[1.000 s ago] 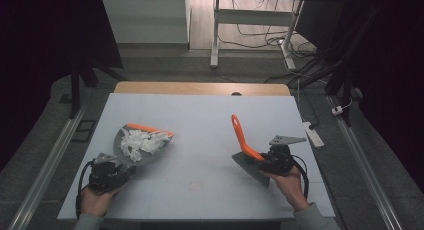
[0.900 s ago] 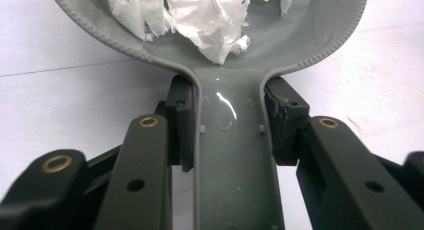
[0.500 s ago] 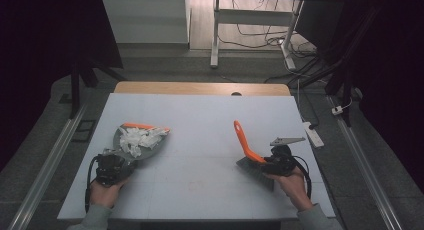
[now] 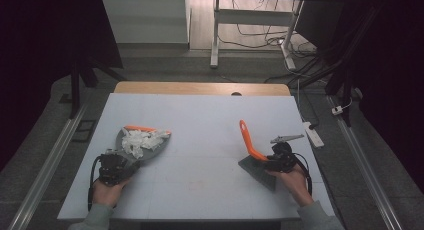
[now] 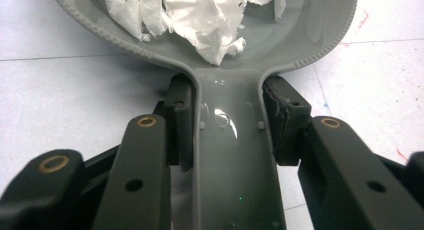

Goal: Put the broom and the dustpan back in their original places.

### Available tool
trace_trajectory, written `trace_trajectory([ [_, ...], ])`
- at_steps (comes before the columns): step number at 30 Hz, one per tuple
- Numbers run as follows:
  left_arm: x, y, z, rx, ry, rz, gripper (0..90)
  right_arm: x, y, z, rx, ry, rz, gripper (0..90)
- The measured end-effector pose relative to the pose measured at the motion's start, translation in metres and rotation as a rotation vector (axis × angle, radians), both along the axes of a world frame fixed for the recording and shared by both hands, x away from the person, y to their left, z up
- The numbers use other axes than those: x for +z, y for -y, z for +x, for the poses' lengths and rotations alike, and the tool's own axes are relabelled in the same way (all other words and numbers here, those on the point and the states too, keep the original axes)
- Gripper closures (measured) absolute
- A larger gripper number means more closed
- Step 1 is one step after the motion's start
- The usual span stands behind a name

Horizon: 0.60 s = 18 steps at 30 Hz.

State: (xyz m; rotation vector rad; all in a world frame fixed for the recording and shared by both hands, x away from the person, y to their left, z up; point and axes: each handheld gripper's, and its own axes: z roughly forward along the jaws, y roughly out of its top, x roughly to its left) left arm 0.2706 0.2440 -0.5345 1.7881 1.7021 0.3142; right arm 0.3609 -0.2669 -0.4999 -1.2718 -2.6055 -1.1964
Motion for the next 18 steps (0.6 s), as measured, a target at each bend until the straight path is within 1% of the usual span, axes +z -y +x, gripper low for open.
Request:
trace_trajectory([
  [1,0.0,0.0,0.0,0.0,0.001,-0.002,56.8,0.0,0.001,0.001,0.002,0.004,-0.004,67.2],
  [3,0.0,0.0,0.0,-0.006,0.007,0.001,52.4,0.0,0.002,0.002,-0.006,0.019,-0.029,63.6],
  [4,0.0,0.0,-0.001,-0.013,0.011,0.003,50.0,-0.001,0.003,0.003,-0.006,0.023,-0.035,63.4],
  [5,0.001,0.0,-0.002,-0.015,0.017,0.006,45.8,-0.001,0.003,0.004,-0.009,0.017,-0.03,62.8],
  [8,0.003,-0.001,-0.005,-0.032,0.034,0.009,32.6,-0.002,0.004,0.005,-0.019,0.034,-0.052,59.2],
  [9,0.004,-0.002,-0.007,-0.033,0.043,0.023,28.9,-0.002,0.004,0.005,-0.023,0.036,-0.054,58.3],
  [11,0.006,-0.003,-0.011,-0.044,0.057,0.032,22.8,-0.002,0.004,0.006,-0.037,0.051,-0.074,54.4],
  [16,0.014,-0.006,-0.021,-0.068,0.089,0.068,18.5,-0.004,0.007,0.008,-0.081,0.06,-0.108,47.7],
  [18,0.018,-0.008,-0.025,-0.08,0.103,0.074,17.8,-0.005,0.008,0.009,-0.1,0.06,-0.123,46.4],
])
